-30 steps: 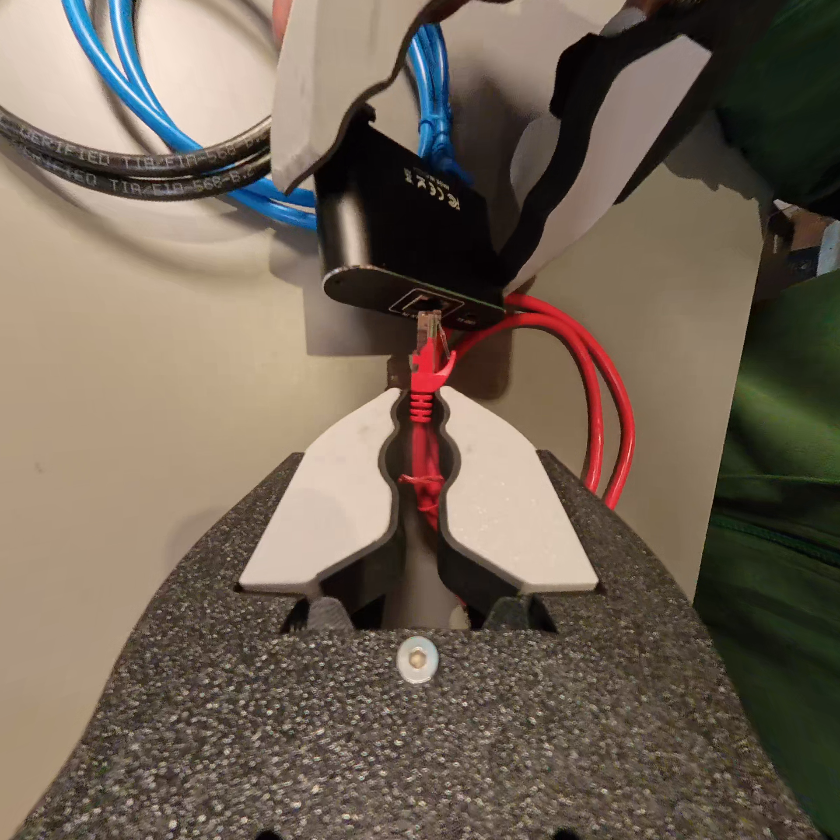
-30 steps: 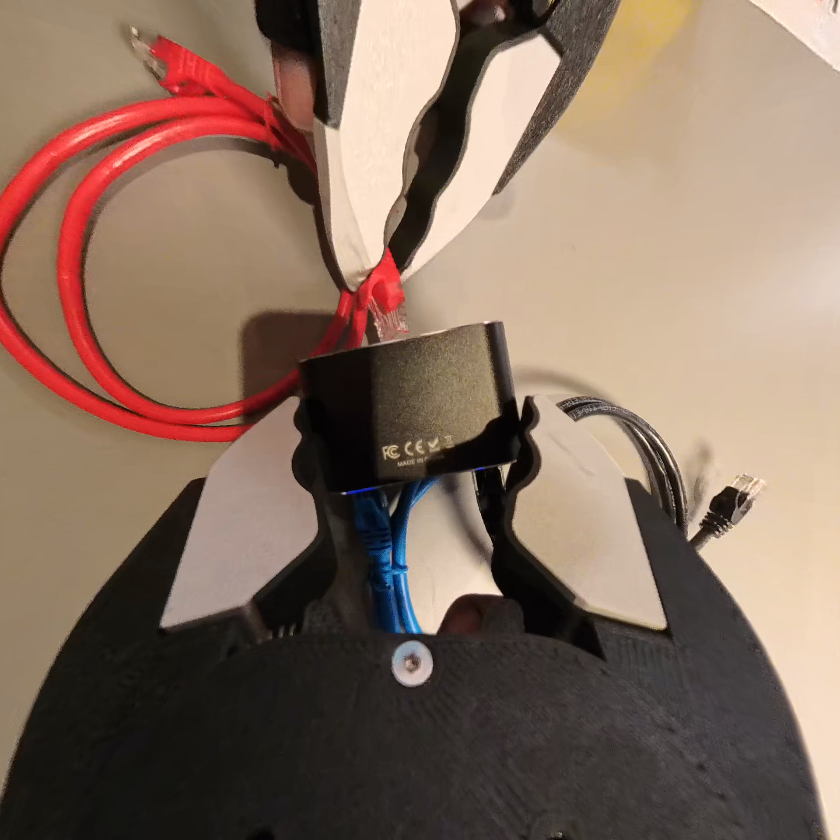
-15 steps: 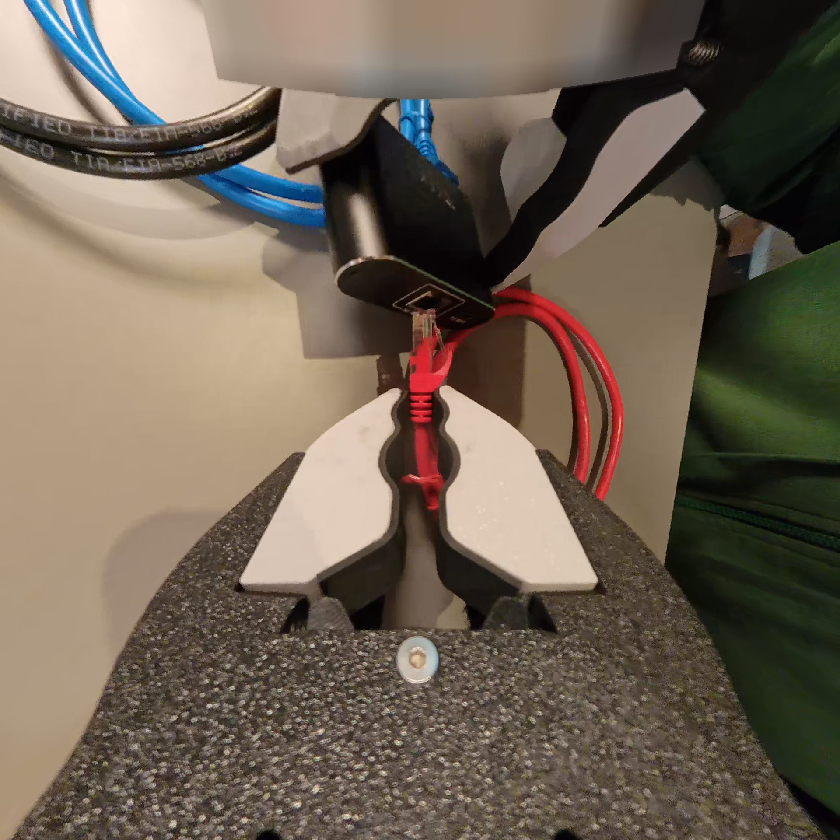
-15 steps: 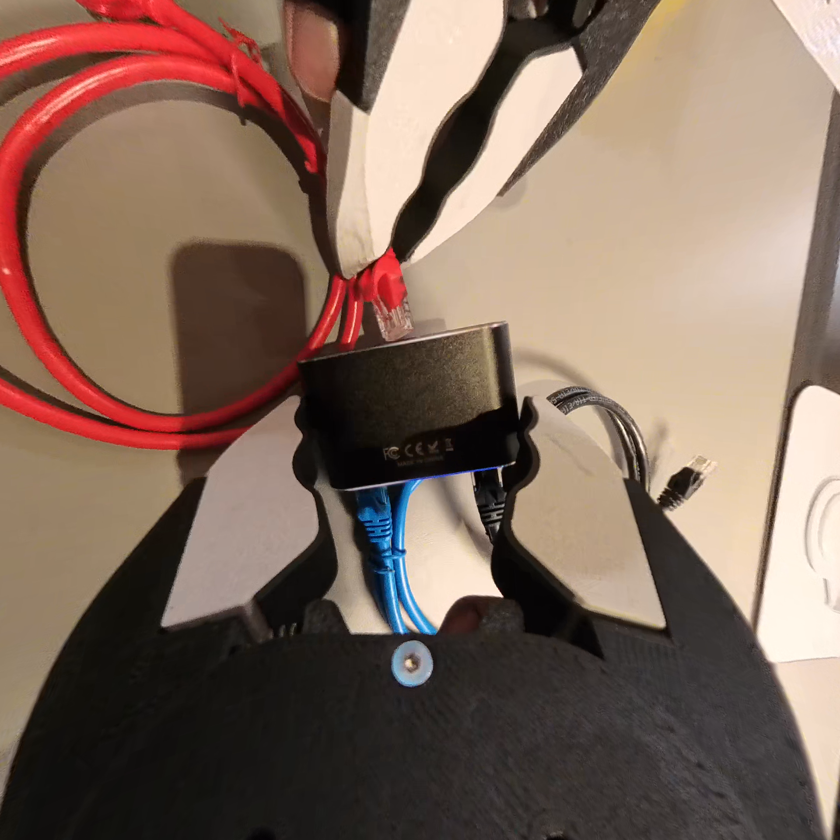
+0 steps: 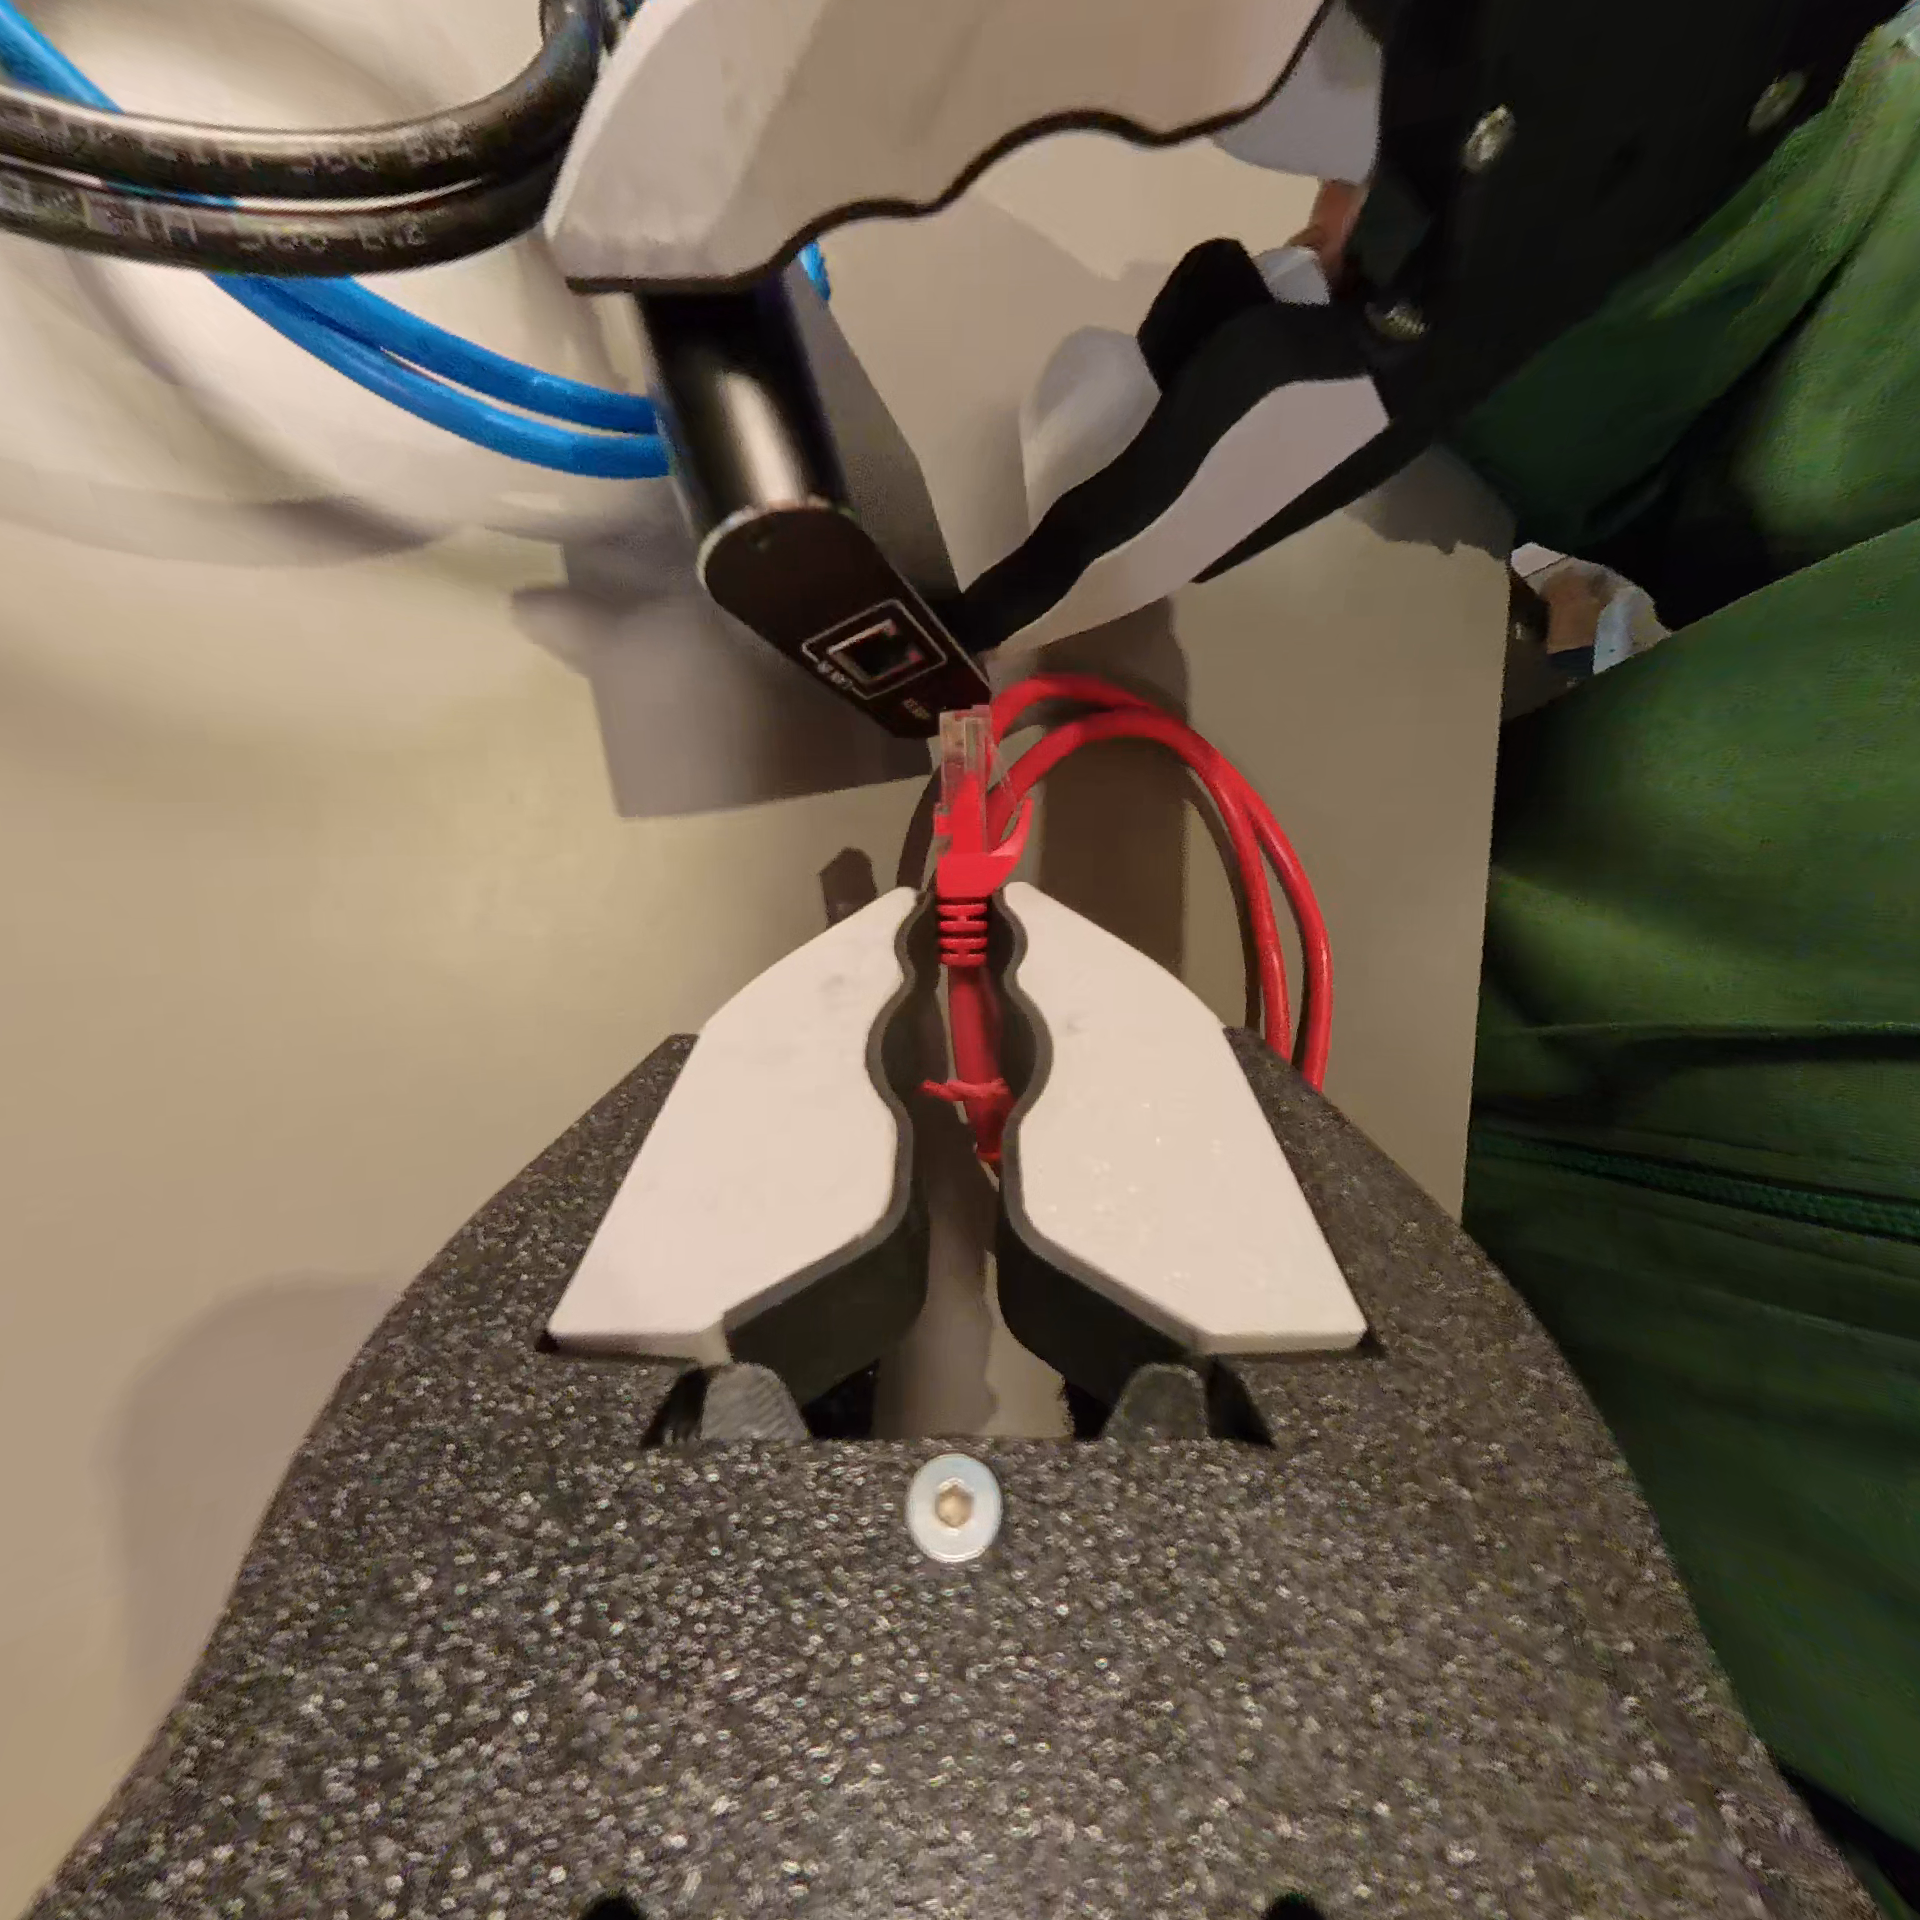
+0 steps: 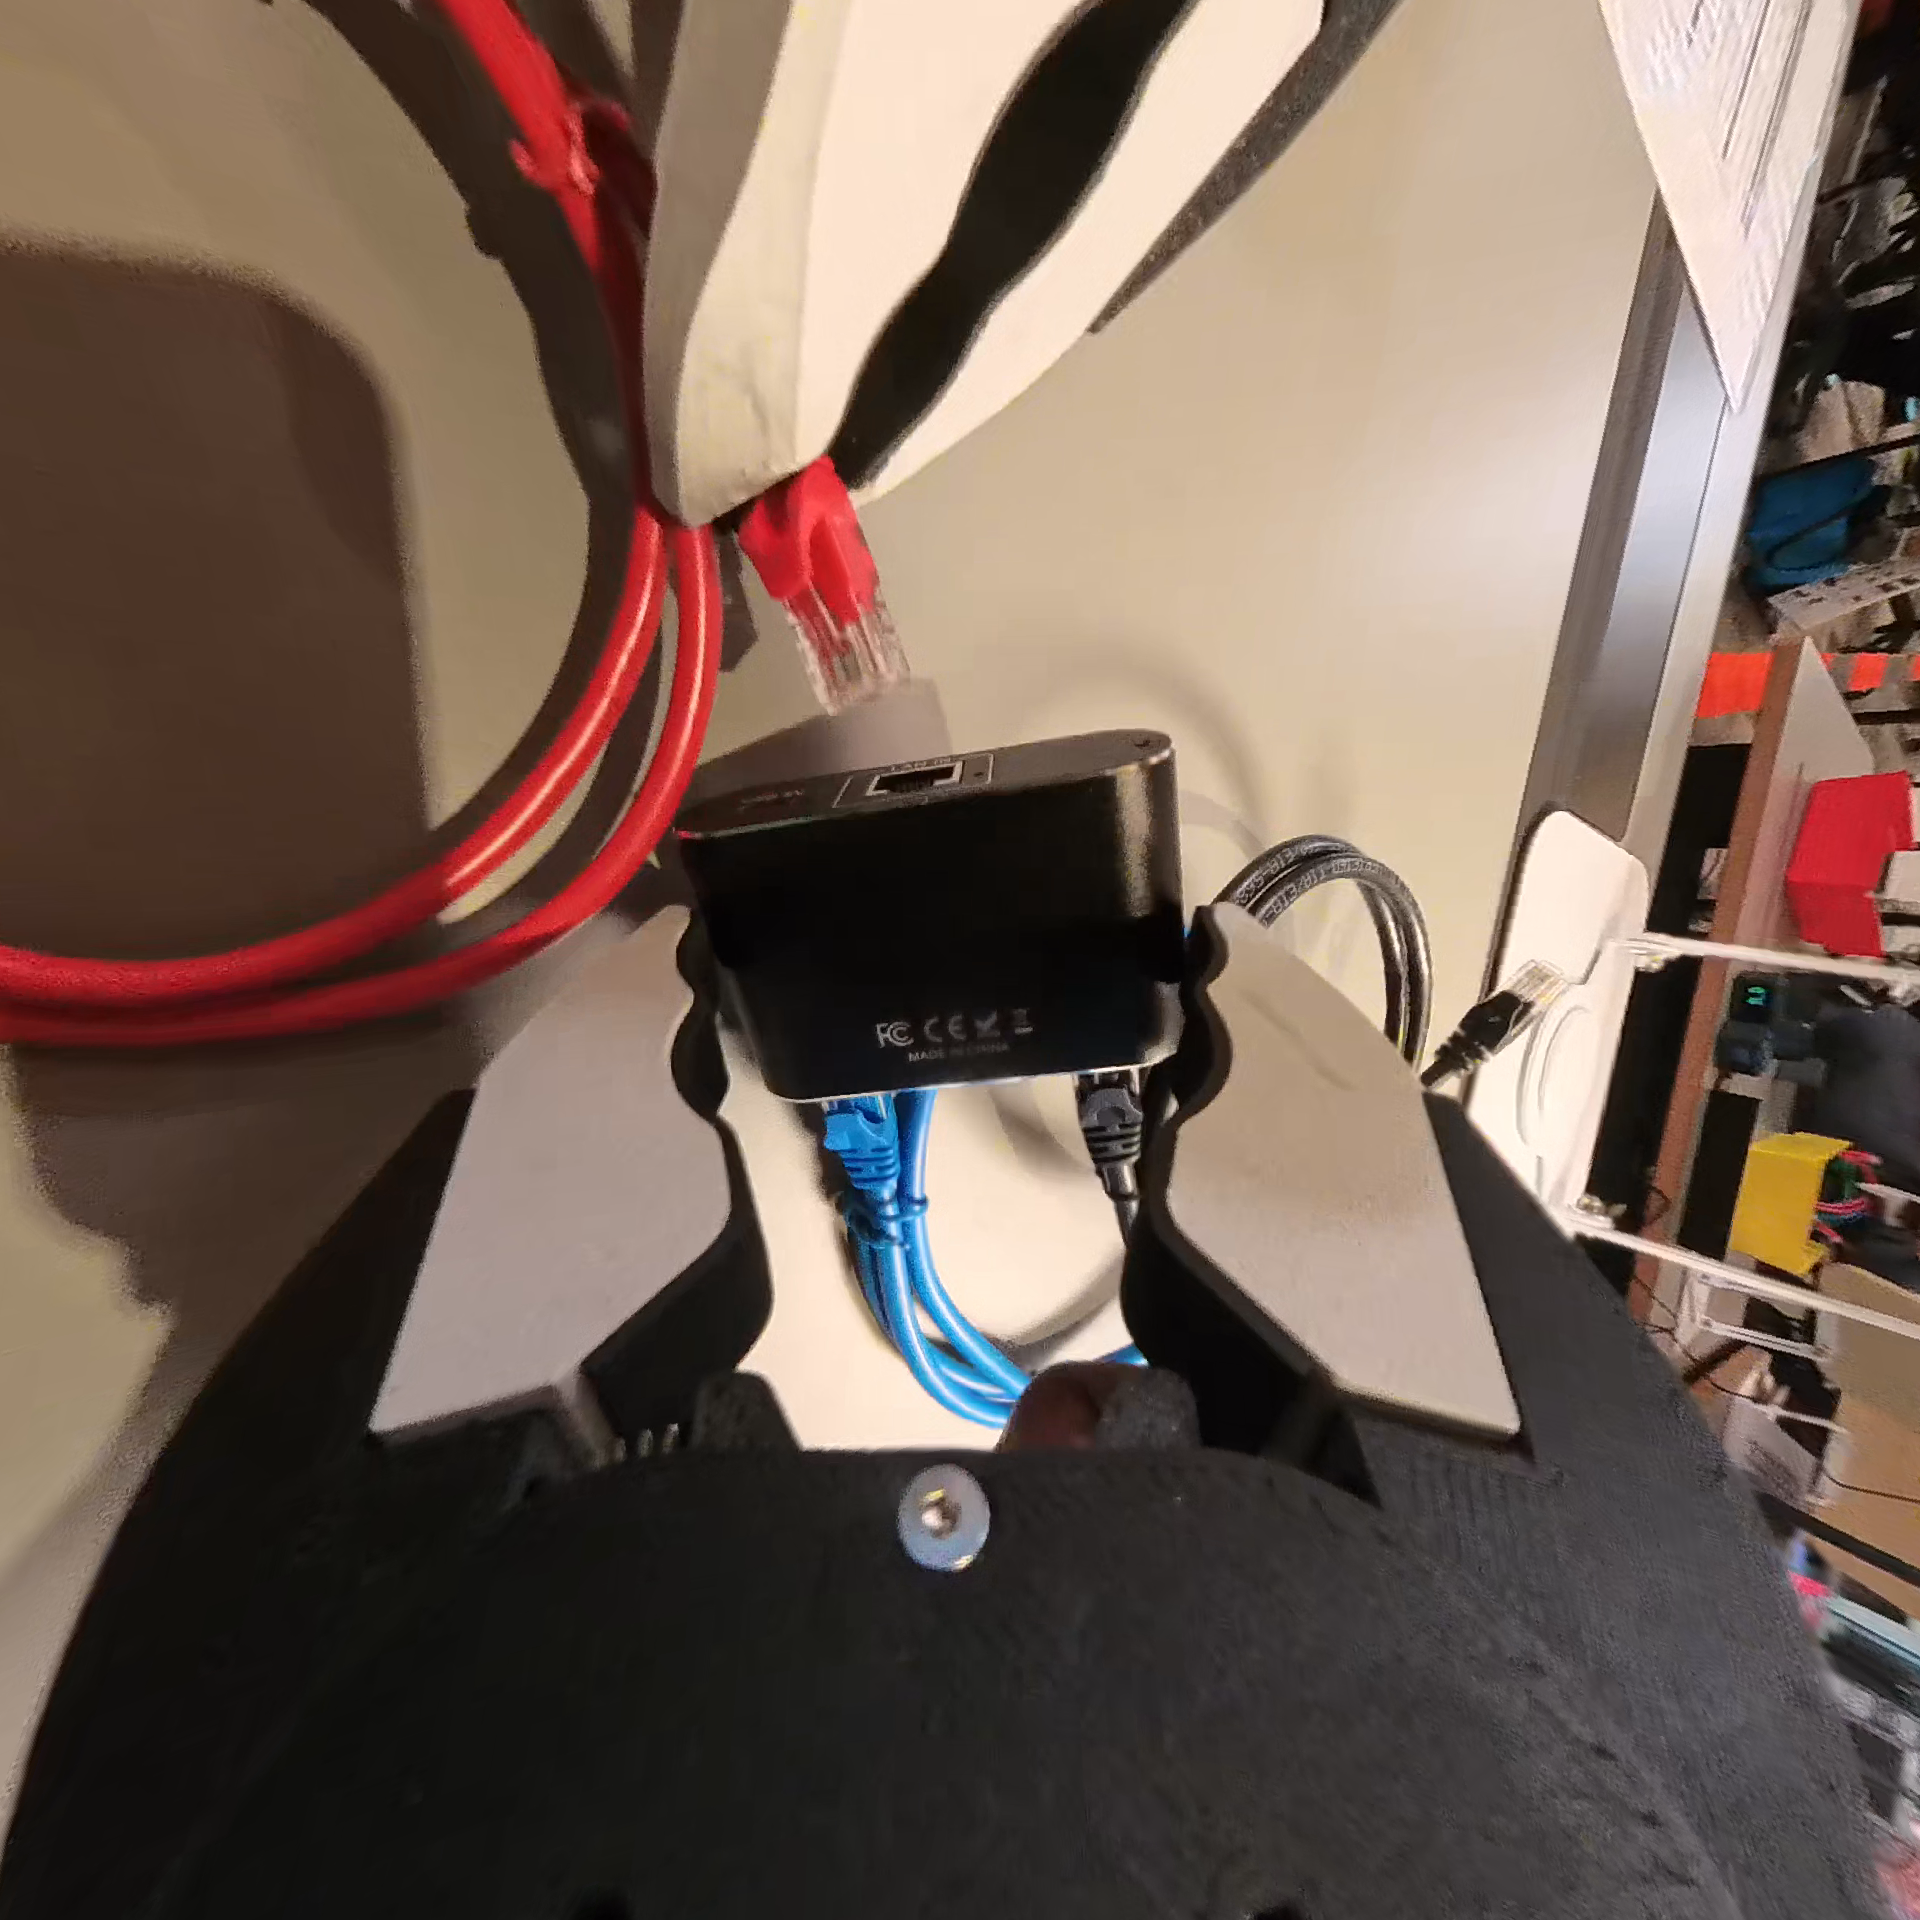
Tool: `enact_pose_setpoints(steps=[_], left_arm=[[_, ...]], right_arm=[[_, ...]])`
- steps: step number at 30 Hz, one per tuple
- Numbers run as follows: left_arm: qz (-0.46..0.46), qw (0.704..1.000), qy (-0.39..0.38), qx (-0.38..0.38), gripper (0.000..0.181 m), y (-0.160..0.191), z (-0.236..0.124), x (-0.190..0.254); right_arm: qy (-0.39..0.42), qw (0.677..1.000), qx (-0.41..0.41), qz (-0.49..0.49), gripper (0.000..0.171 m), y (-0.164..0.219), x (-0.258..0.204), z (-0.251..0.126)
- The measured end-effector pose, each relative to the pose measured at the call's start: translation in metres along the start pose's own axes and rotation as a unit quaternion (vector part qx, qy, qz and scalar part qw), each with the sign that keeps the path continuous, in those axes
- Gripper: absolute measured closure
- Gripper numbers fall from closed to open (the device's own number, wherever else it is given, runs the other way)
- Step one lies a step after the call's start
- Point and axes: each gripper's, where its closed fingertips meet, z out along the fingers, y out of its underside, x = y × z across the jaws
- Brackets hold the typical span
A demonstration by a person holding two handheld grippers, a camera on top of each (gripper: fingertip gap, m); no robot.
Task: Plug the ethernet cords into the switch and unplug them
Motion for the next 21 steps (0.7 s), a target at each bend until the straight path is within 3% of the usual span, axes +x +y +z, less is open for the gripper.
enact_pose_setpoints(steps=[13, 21], left_arm=[[-0.029, 1.000, 0.001, 0.008, 0.171, 0.000, 0.005, -0.007], [-0.043, 0.997, -0.036, 0.046, 0.171, -0.008, -0.002, -0.014]], right_arm=[[0.051, 0.995, -0.049, -0.073, 0.086, -0.007, 0.000, 0.001], [0.097, 0.990, -0.083, -0.060, 0.087, -0.005, 0.007, 0.002]])
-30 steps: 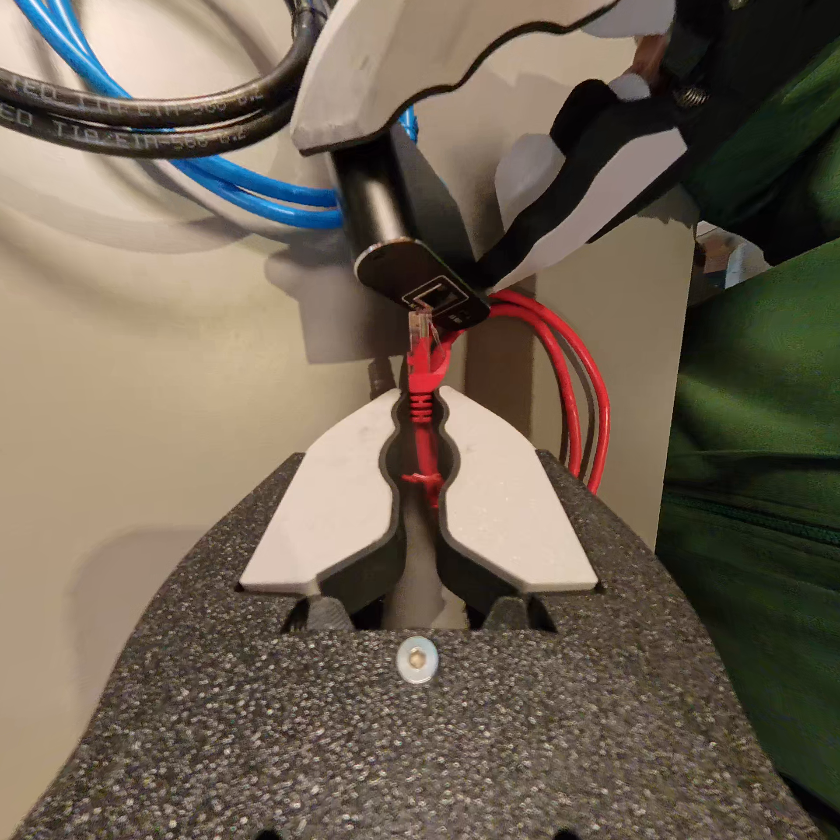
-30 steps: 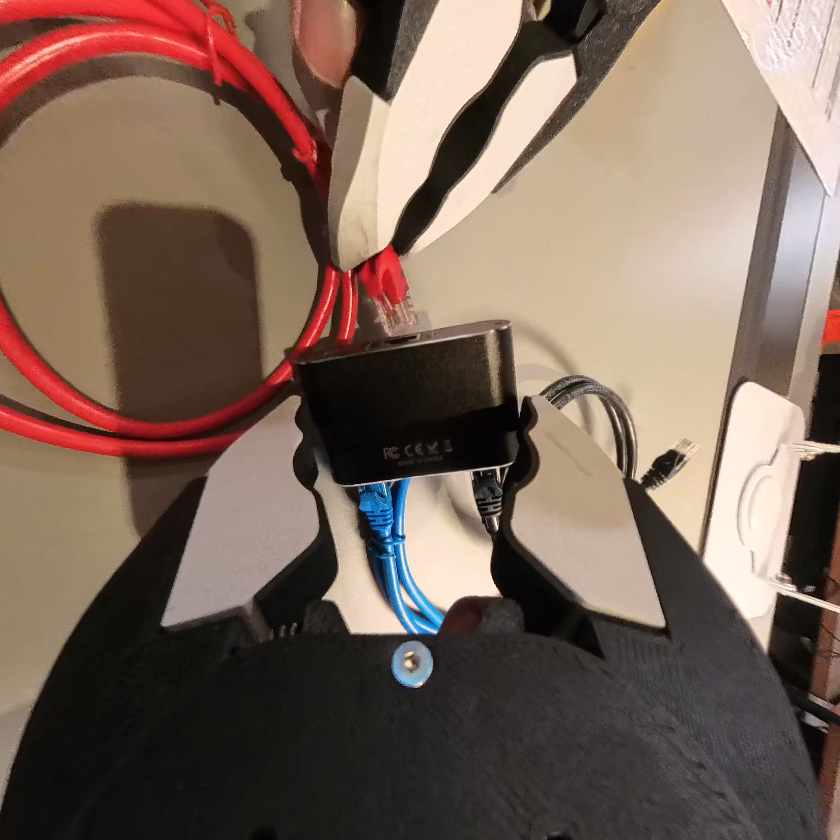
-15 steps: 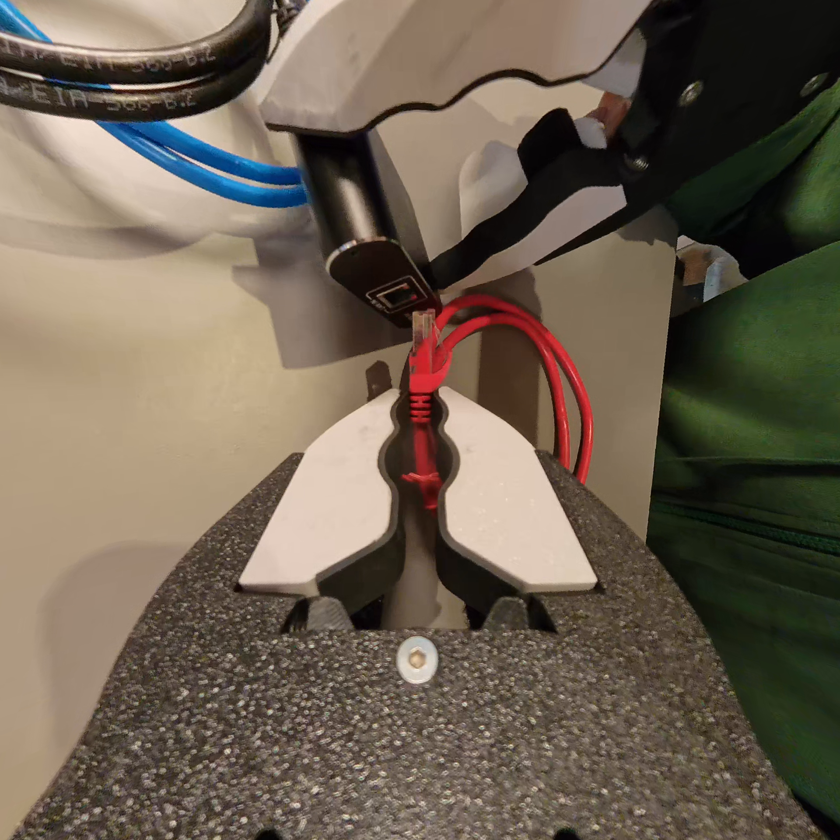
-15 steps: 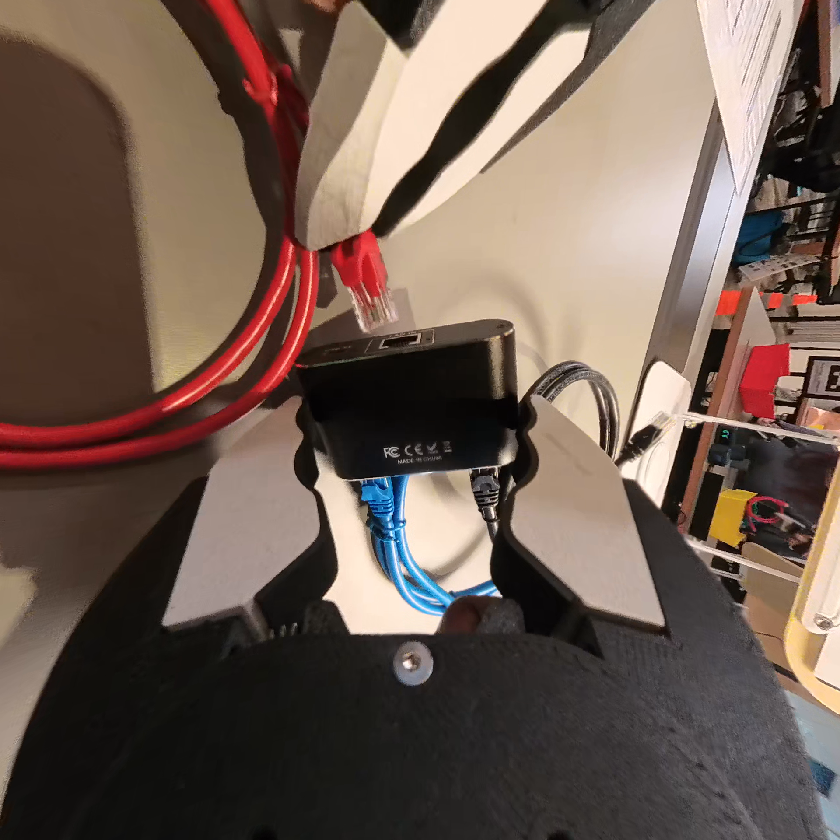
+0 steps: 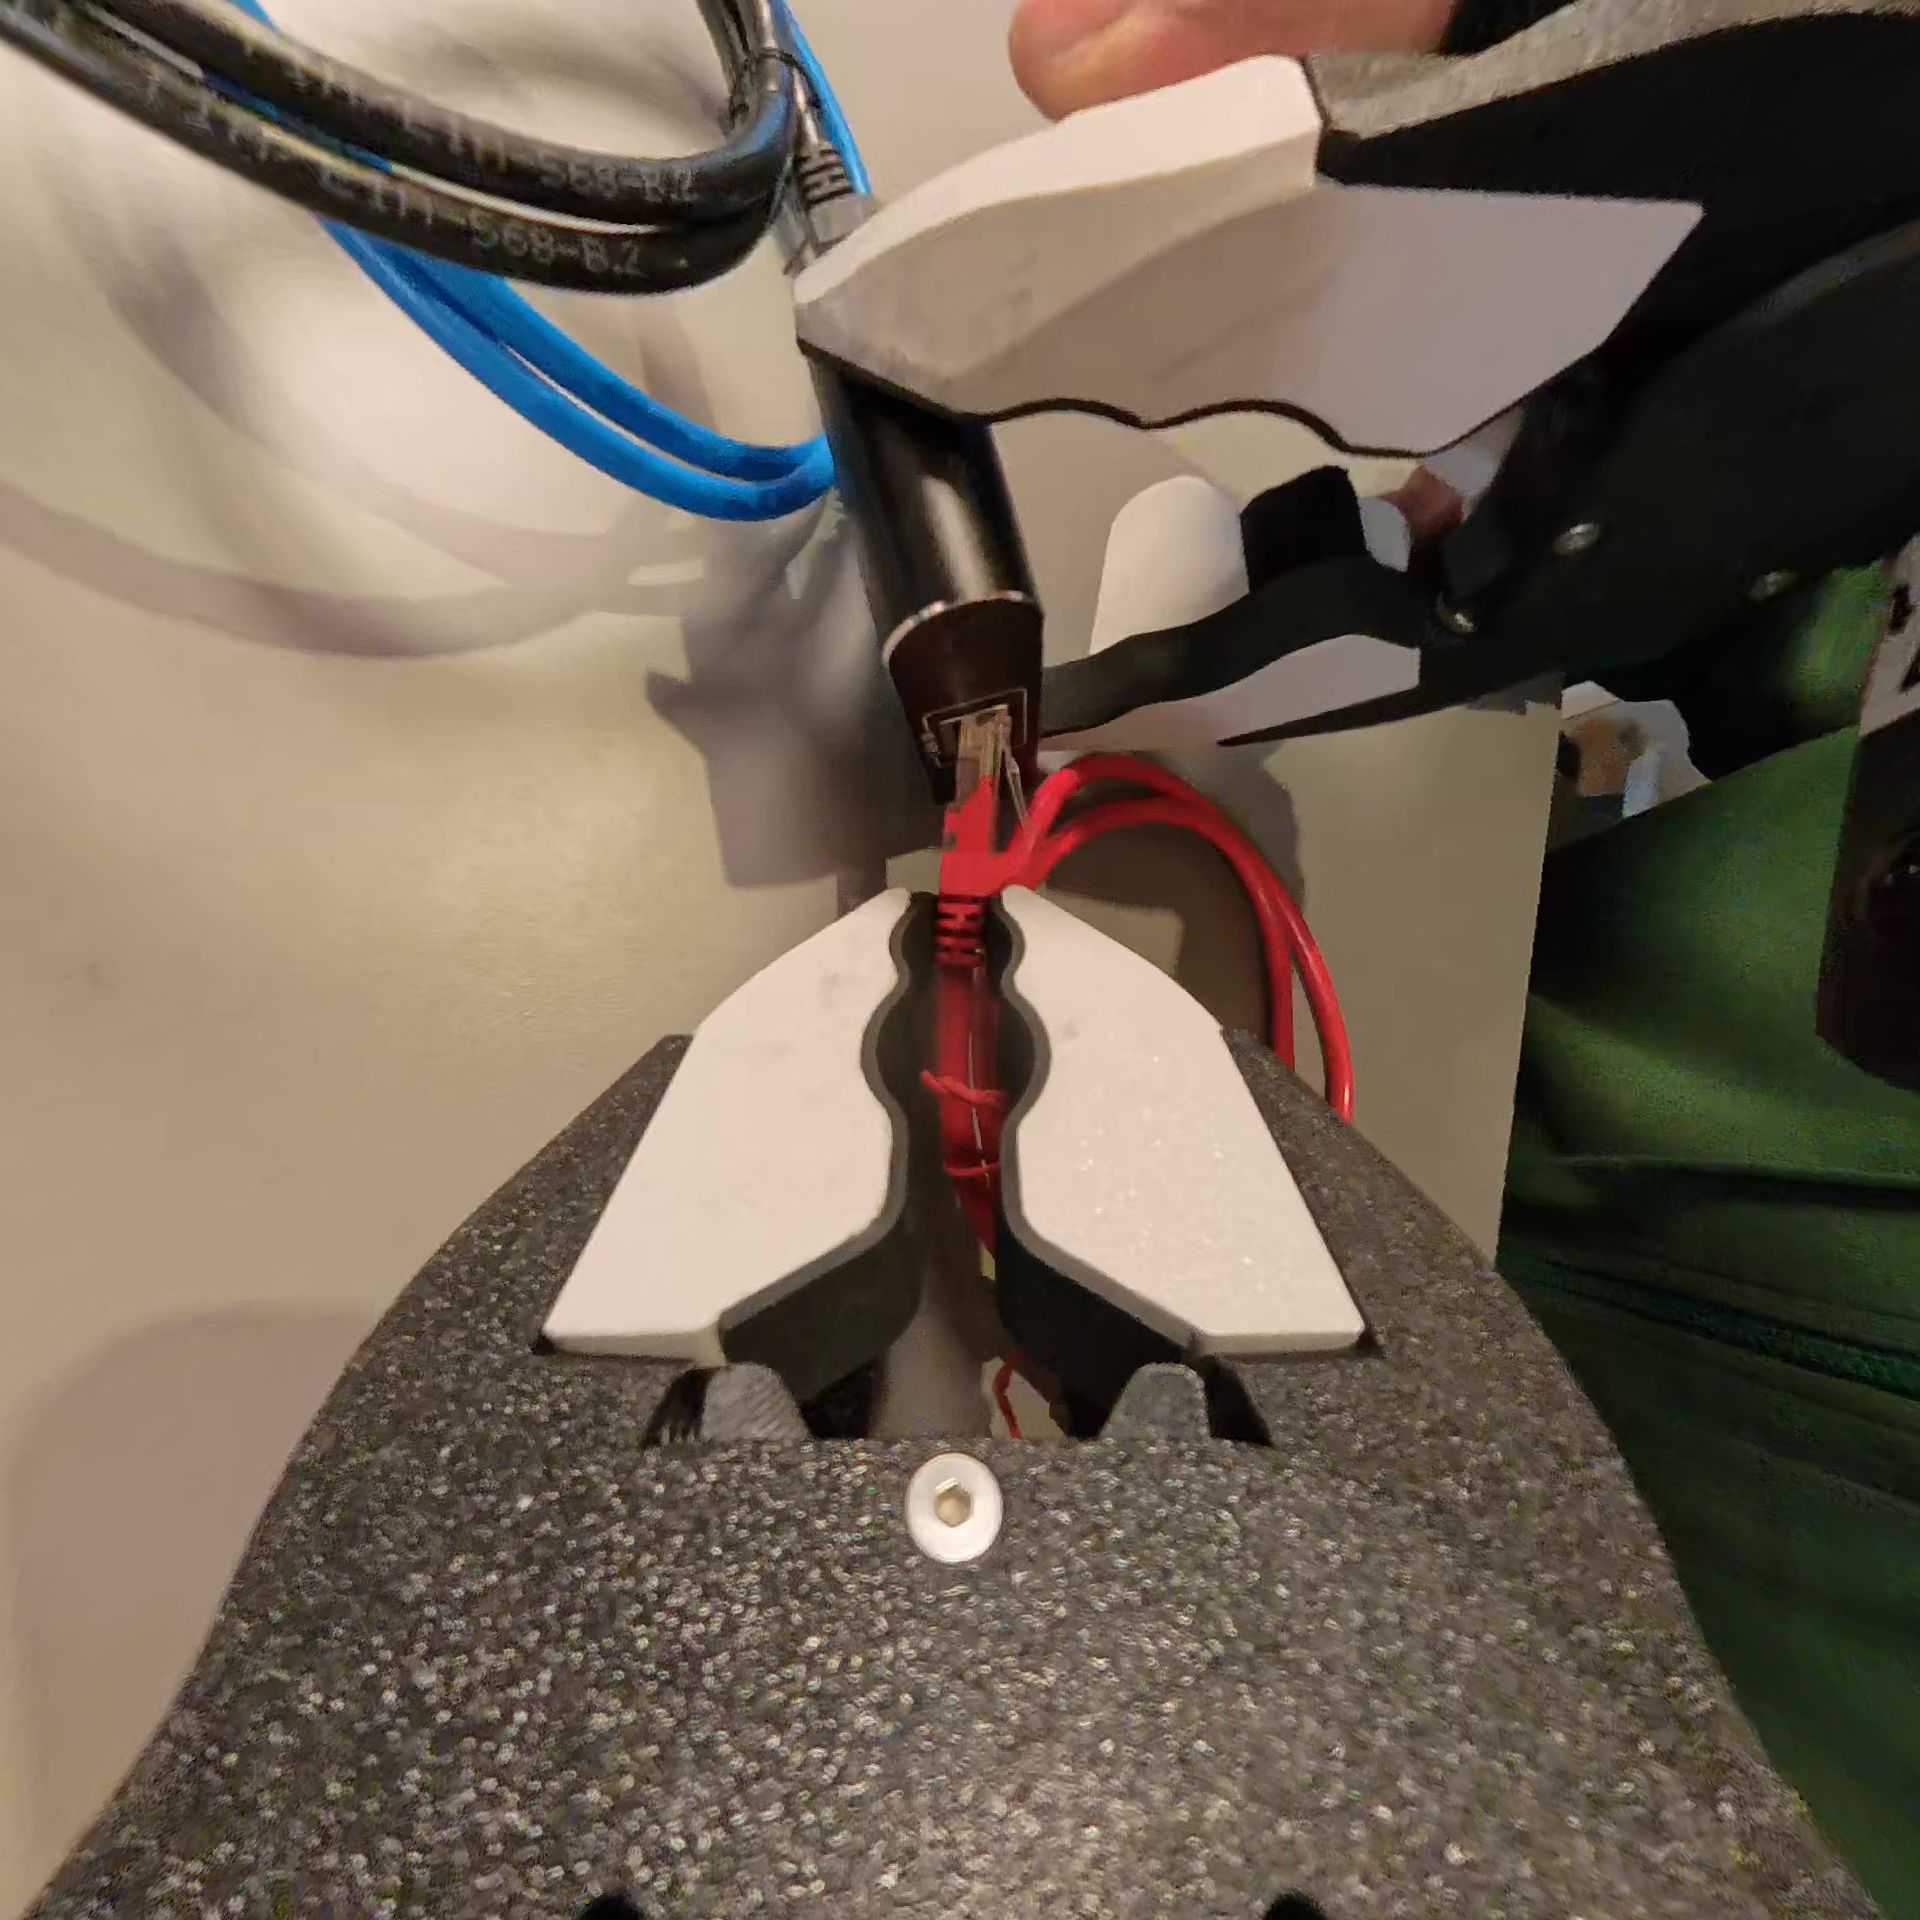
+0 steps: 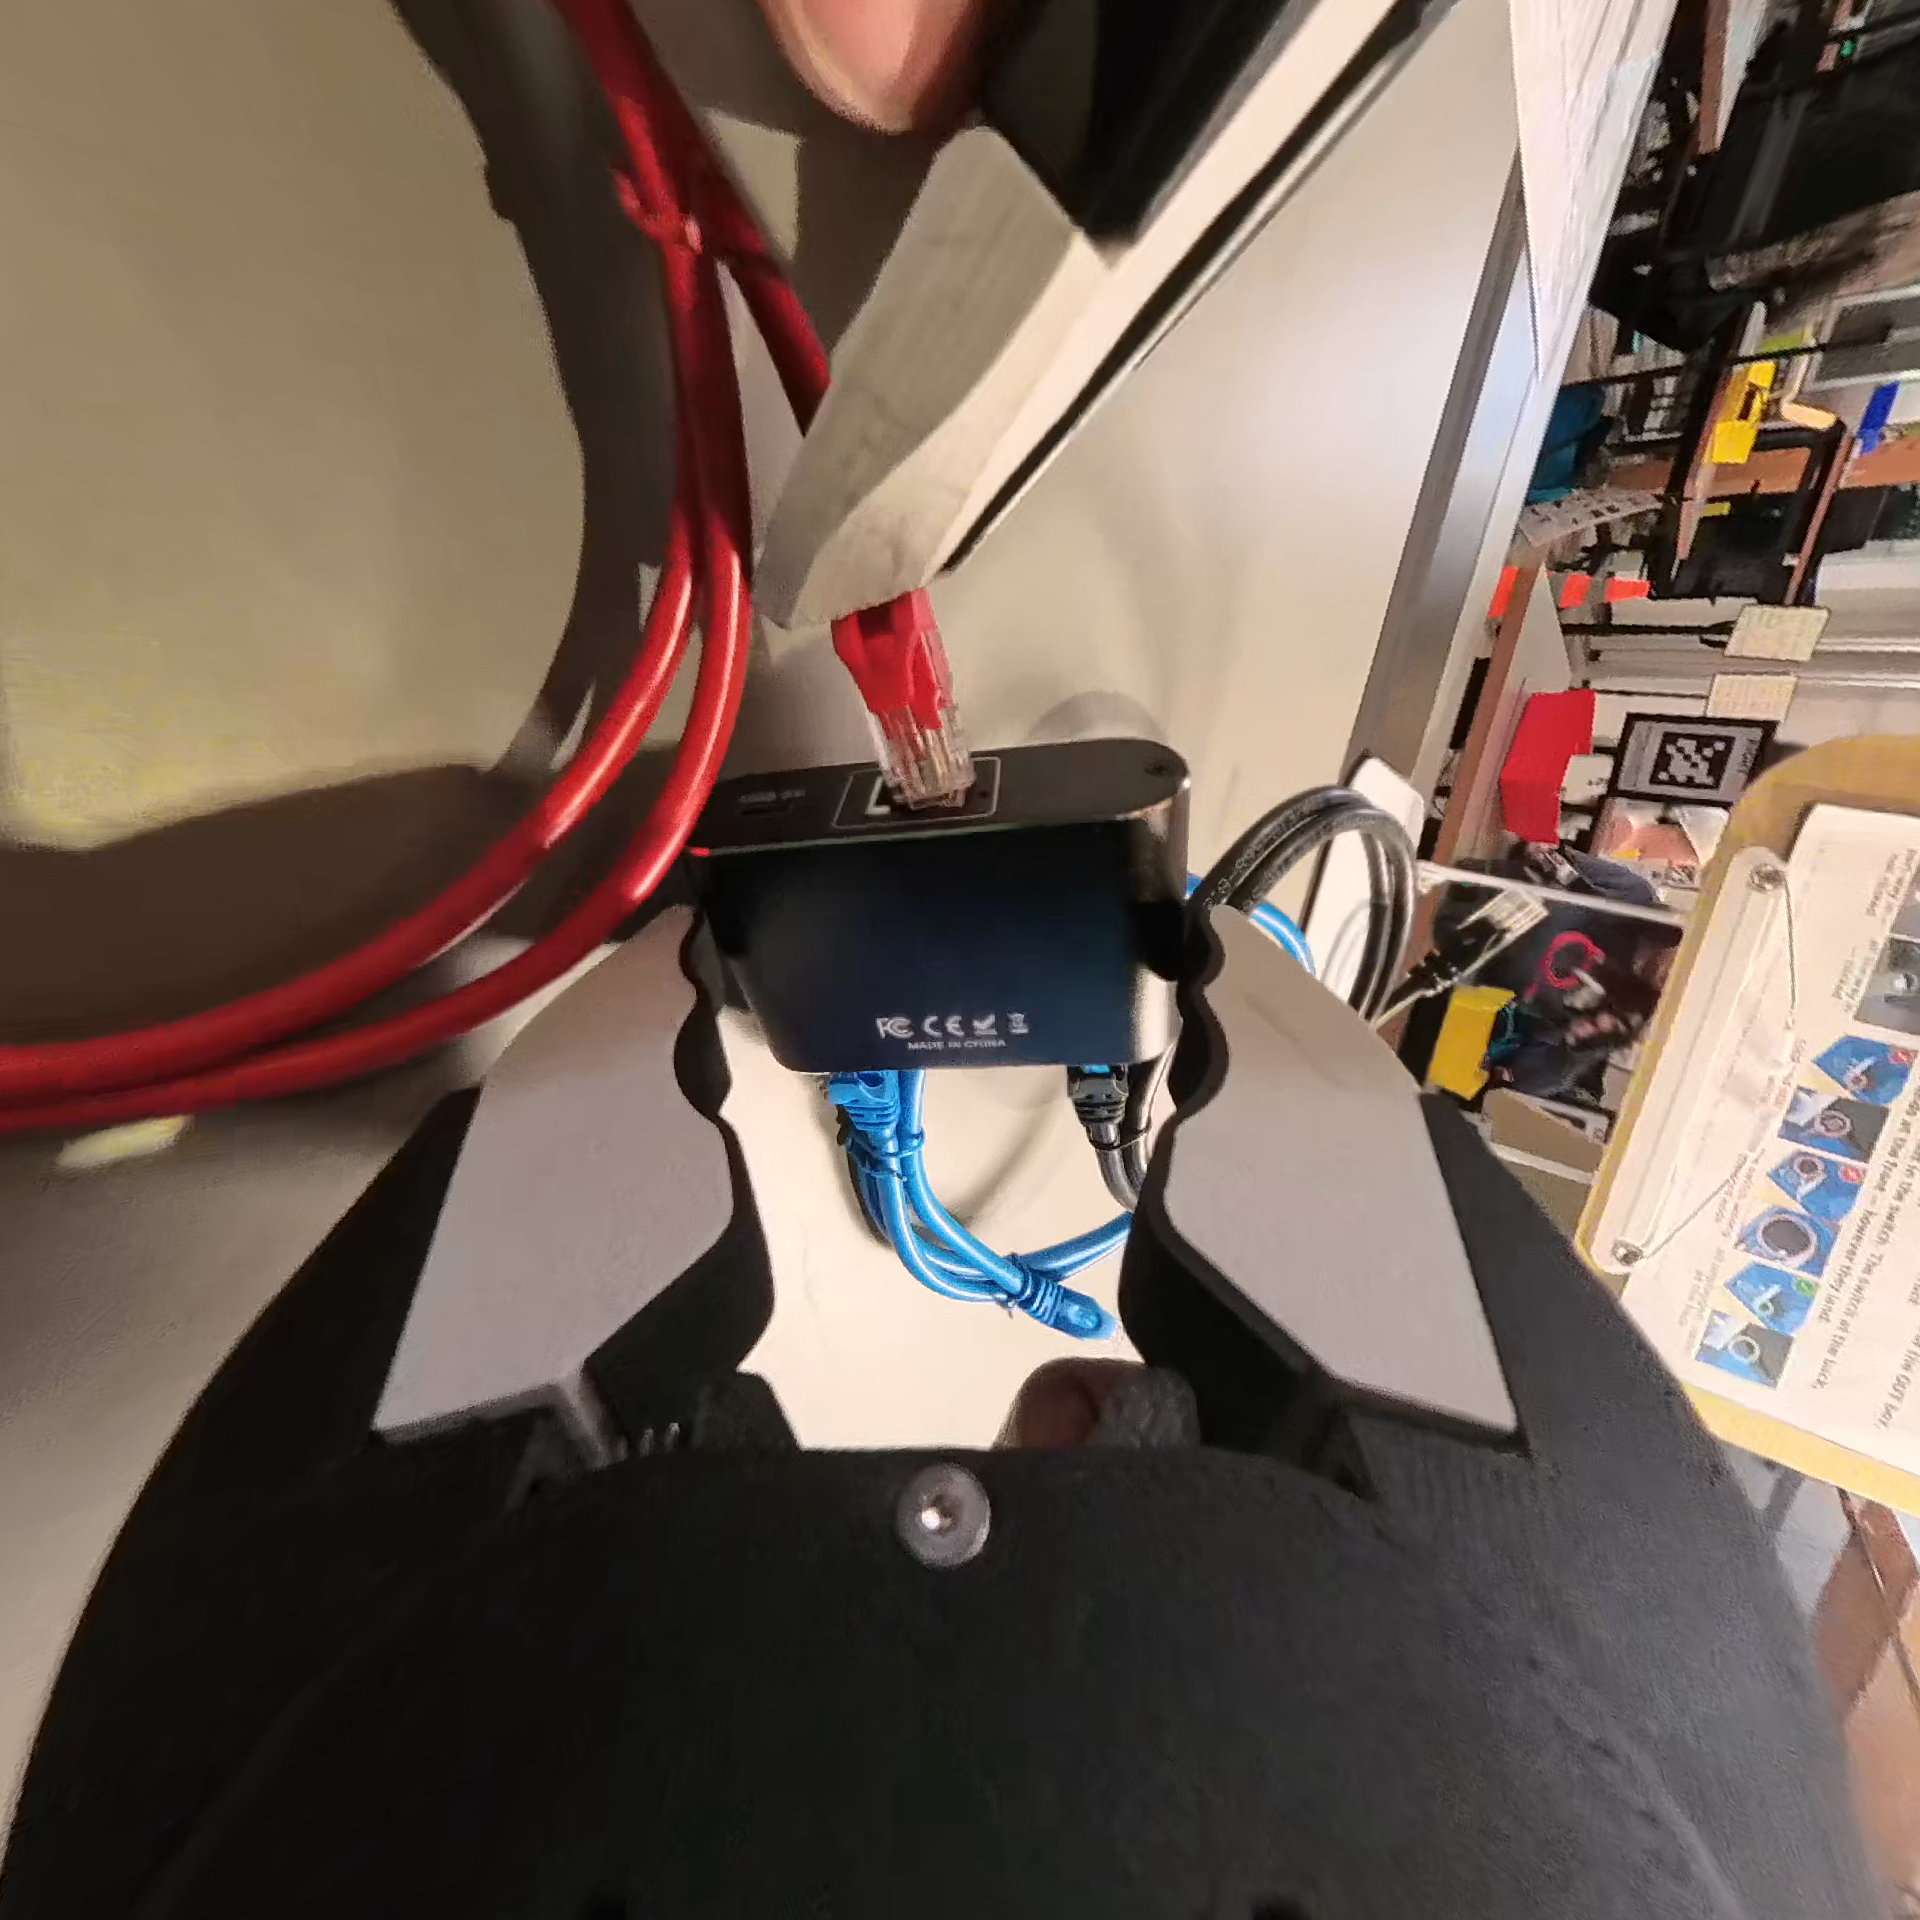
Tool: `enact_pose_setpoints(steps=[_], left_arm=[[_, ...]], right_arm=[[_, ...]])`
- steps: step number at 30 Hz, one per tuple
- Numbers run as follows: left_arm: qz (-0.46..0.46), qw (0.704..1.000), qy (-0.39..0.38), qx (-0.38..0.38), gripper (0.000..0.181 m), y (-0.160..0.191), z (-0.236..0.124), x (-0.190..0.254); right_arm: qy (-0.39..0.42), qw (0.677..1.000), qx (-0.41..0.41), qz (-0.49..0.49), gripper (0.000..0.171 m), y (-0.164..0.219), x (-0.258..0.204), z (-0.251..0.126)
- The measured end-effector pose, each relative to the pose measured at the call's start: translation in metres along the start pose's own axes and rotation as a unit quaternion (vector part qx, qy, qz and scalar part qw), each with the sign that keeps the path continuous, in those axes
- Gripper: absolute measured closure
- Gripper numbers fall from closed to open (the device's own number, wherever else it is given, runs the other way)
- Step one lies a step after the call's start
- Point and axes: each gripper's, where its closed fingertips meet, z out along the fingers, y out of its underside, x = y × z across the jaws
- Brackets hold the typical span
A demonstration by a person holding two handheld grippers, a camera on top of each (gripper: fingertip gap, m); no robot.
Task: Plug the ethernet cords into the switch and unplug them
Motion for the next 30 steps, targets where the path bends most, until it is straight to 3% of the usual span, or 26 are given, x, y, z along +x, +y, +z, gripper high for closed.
enact_pose_setpoints(steps=[7, 16, 30], left_arm=[[0.005, 0.999, -0.033, -0.013, 0.172, 0.002, 0.002, -0.002], [-0.006, 1.000, -0.008, -0.008, 0.172, 0.002, 0.002, -0.002], [-0.006, 1.000, -0.024, 0.019, 0.171, -0.008, -0.003, 0.005]], right_arm=[[0.046, 0.998, -0.039, -0.008, 0.087, 0.001, 0.003, -0.001], [-0.002, 0.998, 0.047, 0.041, 0.087, -0.003, -0.001, 0.000], [0.046, 0.999, 0.022, 0.014, 0.089, -0.008, 0.003, -0.002]])
